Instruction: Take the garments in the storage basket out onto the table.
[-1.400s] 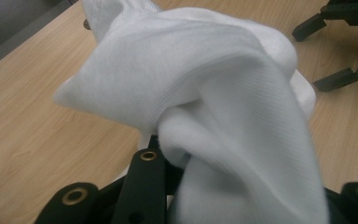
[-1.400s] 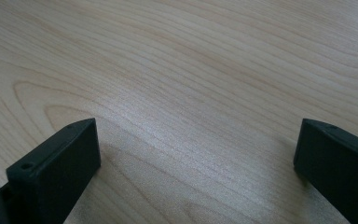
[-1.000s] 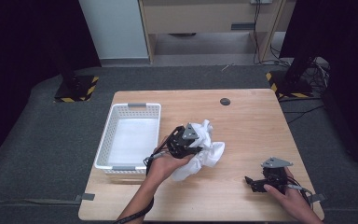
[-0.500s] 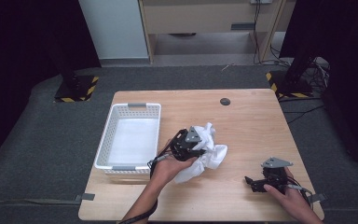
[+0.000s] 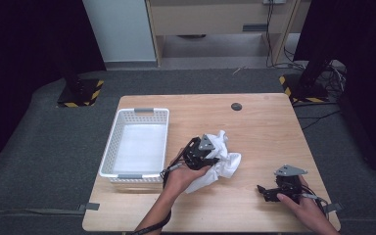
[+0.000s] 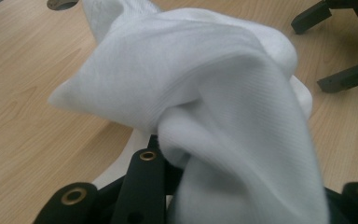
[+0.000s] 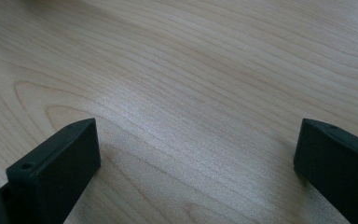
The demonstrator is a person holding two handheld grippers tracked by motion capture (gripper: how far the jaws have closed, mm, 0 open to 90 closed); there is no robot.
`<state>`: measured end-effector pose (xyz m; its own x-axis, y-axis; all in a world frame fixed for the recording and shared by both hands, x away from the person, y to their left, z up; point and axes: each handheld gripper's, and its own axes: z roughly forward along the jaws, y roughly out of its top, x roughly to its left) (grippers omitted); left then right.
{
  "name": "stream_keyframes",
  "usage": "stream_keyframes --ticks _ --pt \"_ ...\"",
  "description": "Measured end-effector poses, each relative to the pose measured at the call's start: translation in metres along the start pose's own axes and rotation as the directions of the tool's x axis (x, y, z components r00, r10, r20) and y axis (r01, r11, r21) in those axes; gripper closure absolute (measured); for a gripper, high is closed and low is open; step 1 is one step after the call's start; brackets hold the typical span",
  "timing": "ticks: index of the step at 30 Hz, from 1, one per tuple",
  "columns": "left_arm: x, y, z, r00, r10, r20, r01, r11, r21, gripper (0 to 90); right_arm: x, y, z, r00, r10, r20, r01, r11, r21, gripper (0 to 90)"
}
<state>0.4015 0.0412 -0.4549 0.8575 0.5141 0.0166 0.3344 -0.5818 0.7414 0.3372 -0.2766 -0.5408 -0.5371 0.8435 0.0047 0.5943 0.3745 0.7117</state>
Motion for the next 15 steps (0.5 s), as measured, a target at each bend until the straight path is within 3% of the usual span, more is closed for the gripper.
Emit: stream_keyframes --ticks 15 --pt "-0.004 -0.003 0.023 0.9999 -0.015 -0.008 0.015 0.9997 0.021 71.2 0.0 0.0 0.0 1.0 -0.002 0.0 0.002 1.0 0.0 0.5"
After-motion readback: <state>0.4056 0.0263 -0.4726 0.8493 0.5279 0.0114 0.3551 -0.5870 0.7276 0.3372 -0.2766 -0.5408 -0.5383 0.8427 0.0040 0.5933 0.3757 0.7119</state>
